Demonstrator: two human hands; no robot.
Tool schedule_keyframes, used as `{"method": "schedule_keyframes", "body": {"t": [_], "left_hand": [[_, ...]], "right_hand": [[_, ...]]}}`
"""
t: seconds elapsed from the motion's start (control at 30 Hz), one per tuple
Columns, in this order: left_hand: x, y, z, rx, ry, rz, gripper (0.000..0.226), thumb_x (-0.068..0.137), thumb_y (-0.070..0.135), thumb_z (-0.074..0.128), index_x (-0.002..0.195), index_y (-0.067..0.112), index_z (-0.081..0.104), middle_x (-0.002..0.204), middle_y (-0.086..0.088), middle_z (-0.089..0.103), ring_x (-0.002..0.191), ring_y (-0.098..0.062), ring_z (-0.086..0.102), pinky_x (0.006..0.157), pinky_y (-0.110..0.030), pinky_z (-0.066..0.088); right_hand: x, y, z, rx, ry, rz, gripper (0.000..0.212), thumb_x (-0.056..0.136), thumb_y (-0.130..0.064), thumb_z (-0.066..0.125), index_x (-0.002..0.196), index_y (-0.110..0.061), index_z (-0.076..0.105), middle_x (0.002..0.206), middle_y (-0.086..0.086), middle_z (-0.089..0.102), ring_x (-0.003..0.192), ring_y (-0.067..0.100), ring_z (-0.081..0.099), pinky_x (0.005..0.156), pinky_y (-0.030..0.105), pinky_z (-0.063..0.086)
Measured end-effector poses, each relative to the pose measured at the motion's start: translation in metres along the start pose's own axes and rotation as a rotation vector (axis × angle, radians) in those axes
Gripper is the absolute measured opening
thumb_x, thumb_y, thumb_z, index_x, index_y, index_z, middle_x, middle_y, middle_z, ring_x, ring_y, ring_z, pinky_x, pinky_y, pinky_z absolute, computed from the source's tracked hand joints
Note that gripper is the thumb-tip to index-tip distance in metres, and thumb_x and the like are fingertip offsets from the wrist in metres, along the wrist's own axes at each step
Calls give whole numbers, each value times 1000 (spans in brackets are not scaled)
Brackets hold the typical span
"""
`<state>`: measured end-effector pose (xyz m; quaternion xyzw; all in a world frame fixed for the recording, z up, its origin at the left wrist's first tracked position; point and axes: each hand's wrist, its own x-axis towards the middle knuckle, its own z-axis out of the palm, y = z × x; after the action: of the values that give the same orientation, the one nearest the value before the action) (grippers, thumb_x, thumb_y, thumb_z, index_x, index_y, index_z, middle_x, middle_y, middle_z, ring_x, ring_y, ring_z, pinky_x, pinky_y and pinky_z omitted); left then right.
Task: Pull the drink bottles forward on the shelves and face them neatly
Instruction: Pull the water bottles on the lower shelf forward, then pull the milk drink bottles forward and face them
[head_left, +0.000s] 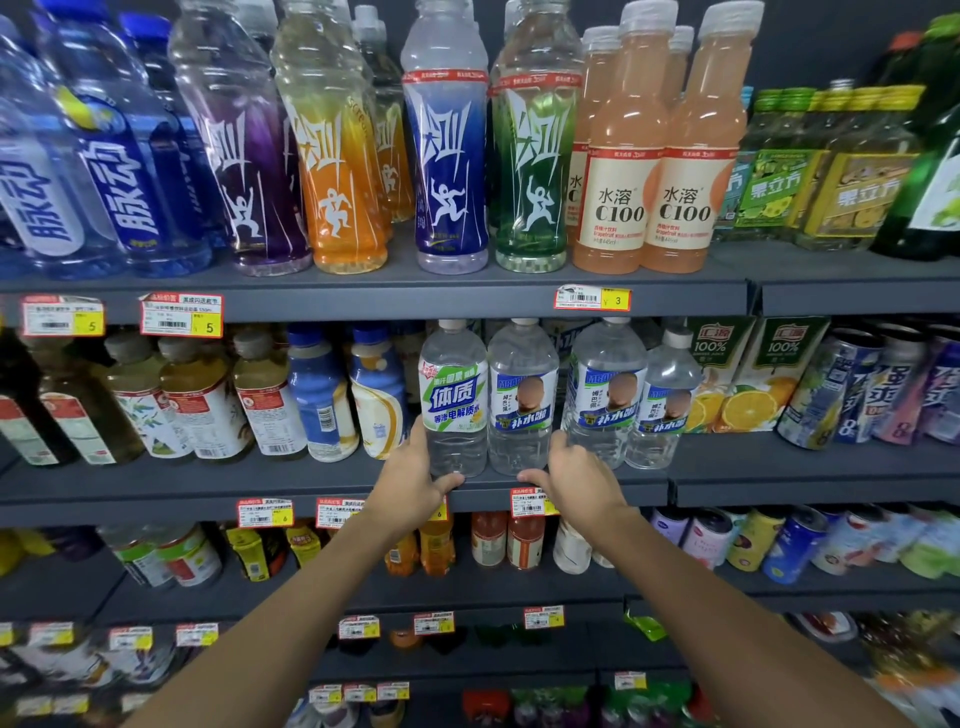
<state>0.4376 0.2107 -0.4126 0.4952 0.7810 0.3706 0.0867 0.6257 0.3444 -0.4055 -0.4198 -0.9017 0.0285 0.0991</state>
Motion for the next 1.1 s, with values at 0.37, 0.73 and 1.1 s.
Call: {"method": "schedule_keyframes", "body": {"t": [0.37,0.73,1.1], "left_hand": [[5,-10,-5,65,-72,9,88,84,37,78,151,26,22,128,-2,63,111,-17,60,95,-33,50],[3,-10,-3,140,-61,16,87,86,39,75,151,26,19,130,-6,63,114,-22,61,95,-37,51],[-29,-36,-47,263,282,5,52,92,60,57,130,24,51,98,11,69,91,-16,67,75,-37,54]], "right_hand": [[3,3,4,-38,25,-43,63,91,-63,52,116,-5,44,95,12,72,91,30,71,72,36,52],[0,6,4,-24,43,-54,63,93,-63,50,118,-5,44,92,11,71,90,29,70,68,34,50],[-18,-1,15,-124,328,-311,52,90,-60,63,63,-16,61,47,2,57,47,25,62,46,29,43]]}}
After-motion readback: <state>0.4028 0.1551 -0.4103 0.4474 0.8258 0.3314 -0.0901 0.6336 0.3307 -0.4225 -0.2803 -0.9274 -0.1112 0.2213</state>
